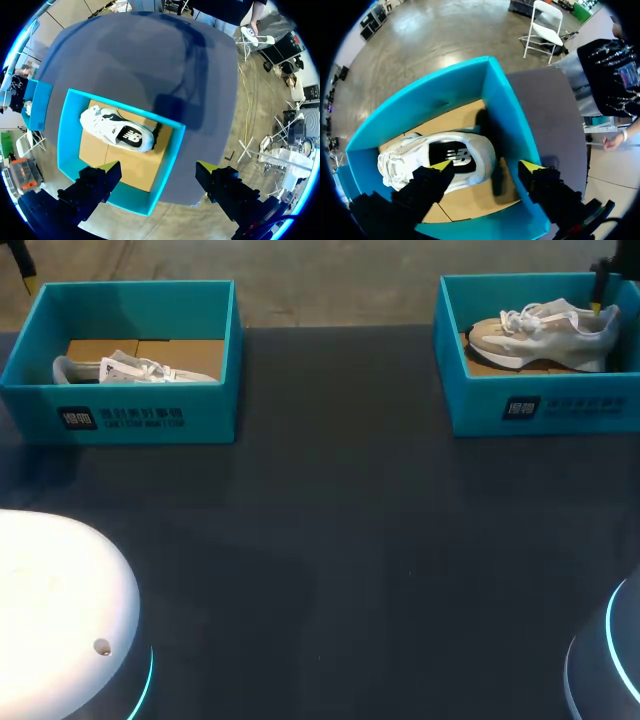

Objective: Take the shoe out of the shoebox, open the shoe tongue, remove and reinsert the insole, then place the shoe into the shoebox

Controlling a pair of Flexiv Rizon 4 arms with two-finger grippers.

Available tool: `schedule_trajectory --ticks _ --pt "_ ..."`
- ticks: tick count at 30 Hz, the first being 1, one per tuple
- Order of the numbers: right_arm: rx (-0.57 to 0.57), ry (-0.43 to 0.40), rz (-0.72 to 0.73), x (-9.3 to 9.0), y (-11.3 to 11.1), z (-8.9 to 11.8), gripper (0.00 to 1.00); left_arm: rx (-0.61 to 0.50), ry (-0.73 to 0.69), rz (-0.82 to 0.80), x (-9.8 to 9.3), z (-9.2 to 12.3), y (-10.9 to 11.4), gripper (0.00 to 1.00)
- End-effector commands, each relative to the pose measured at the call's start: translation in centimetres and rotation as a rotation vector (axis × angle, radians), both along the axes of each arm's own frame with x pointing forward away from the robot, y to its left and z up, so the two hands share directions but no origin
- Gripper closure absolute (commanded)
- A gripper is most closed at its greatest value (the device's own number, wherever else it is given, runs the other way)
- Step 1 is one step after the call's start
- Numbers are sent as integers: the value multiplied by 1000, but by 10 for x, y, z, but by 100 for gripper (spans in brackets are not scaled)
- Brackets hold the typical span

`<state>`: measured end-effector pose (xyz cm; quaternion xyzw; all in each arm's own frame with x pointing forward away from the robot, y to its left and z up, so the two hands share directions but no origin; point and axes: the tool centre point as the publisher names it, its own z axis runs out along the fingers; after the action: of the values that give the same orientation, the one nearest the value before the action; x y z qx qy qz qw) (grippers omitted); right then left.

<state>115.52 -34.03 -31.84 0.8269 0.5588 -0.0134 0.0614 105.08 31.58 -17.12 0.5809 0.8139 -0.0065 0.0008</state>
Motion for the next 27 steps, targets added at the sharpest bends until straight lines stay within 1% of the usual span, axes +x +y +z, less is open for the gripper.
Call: schedule_trajectory --ticks 1,10,20,21,22,23,24,27 --pt "-3 2 -1 0 -1 0 0 3 -1 -1 -1 0 0 0" --pt "-3 2 -1 0 -1 0 0 3 -1 -1 -1 0 0 0" --pt "-1 -17 2 7 -2 -4 0 3 -1 -1 -1 0 0 0" --pt "-1 -17 2 8 -2 -4 6 3 -1 -1 -1 0 0 0" --pt "-2 -17 1 8 -3 -6 34 3 -1 -1 -1 0 0 0" --pt "-1 -17 1 8 -4 -7 46 3 -1 -1 -1 0 0 0" --pt "-2 -16 0 8 -4 -8 52 3 -1 -1 -1 0 0 0" --pt "-11 -17 4 10 -4 -11 51 3 -1 -1 -1 0 0 0"
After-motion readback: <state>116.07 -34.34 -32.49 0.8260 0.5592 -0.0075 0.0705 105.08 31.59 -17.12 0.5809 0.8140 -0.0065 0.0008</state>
